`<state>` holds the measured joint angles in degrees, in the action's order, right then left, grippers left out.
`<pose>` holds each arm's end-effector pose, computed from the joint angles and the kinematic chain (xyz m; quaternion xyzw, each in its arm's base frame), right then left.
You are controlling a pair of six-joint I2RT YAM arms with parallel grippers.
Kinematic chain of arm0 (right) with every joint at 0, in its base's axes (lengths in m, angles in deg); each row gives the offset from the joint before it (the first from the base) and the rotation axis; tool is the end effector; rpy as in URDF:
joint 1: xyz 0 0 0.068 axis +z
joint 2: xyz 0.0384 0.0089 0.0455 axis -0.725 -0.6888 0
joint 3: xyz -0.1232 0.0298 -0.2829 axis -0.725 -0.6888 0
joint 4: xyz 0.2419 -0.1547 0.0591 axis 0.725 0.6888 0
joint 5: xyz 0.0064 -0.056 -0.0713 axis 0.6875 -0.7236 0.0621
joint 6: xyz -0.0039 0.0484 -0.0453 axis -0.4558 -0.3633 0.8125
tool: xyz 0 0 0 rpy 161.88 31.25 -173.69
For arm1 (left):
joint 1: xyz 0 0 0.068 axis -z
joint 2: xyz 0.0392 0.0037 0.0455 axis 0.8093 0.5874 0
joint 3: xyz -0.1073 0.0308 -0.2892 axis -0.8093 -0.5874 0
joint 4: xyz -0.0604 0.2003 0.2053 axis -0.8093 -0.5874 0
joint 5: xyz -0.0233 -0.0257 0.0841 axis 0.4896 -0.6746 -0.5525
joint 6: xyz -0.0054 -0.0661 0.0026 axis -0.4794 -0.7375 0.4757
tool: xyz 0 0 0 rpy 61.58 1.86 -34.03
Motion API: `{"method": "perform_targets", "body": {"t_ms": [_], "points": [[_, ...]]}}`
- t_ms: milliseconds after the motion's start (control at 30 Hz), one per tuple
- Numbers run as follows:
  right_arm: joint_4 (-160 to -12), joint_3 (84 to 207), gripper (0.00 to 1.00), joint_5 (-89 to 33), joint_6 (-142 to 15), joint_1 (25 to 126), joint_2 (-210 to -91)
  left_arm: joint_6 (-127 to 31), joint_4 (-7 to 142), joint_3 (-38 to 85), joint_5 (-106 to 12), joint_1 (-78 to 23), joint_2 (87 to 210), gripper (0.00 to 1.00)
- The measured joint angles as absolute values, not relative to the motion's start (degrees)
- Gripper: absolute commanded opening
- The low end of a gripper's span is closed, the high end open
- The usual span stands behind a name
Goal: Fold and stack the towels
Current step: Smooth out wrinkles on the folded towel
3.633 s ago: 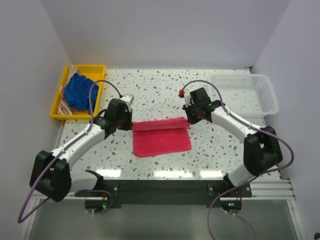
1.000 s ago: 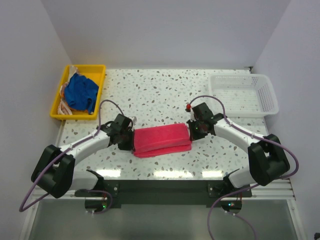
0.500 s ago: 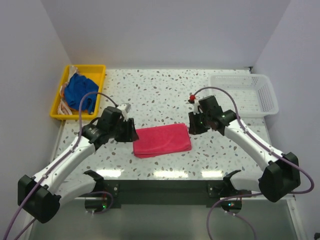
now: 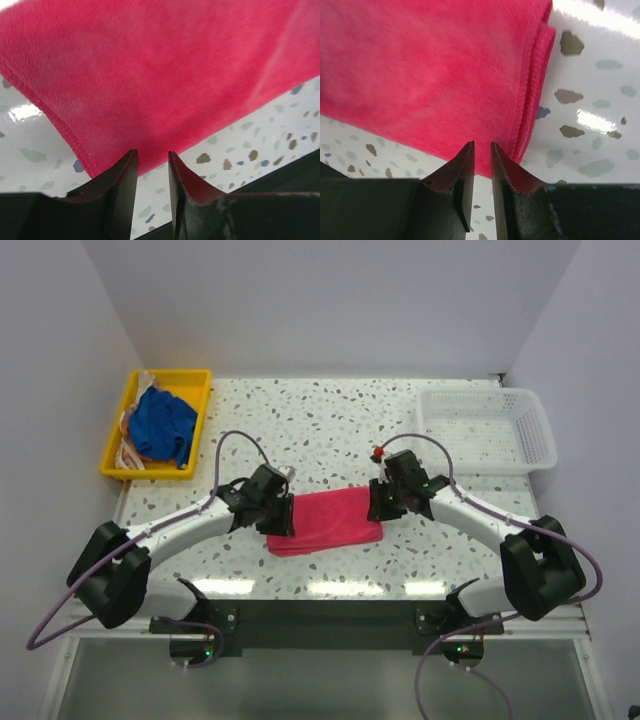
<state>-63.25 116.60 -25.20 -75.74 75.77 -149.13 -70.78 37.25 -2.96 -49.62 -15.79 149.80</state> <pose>0.2603 0.1569 0.2070 -0.1118 0.9455 0.1984 0.2328 0.2208 -0.1806 0.2073 0.0487 0.9615 -0.1950 0.1877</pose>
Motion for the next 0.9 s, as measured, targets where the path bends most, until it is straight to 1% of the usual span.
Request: {"method": "perform_targets", "body": {"t_ms": [167,300,500,567,700,900], "points": [[-67.51,108.16,0.24,-25.28,-79.37,75.77,-150.27,-73.27,39.48,-10.19,-51.0,-15.37,152.35,0.28],[-70.17,105.87,0.25,-25.76,-81.45,75.77,-148.85,-75.17,40.87,-11.24,-51.67,-15.37,151.65,0.25],[-72.56,103.07,0.27,-27.05,-83.81,75.98,-146.03,-77.77,41.66,-12.29,-53.18,-15.4,150.82,0.24],[-72.05,102.94,0.27,-27.29,-83.68,76.03,-145.13,-78.08,41.44,-12.16,-53.58,-15.51,150.87,0.25],[-68.16,105.32,0.26,-28.76,-81.47,76.03,-143.38,-77.94,40.55,-11.07,-53.88,-15.48,151.65,0.29],[-67.57,116.64,0.24,-30.07,-78.32,76.03,-147.82,-77.62,40.13,-10.17,-55.32,-15.48,152.33,0.31]]}}
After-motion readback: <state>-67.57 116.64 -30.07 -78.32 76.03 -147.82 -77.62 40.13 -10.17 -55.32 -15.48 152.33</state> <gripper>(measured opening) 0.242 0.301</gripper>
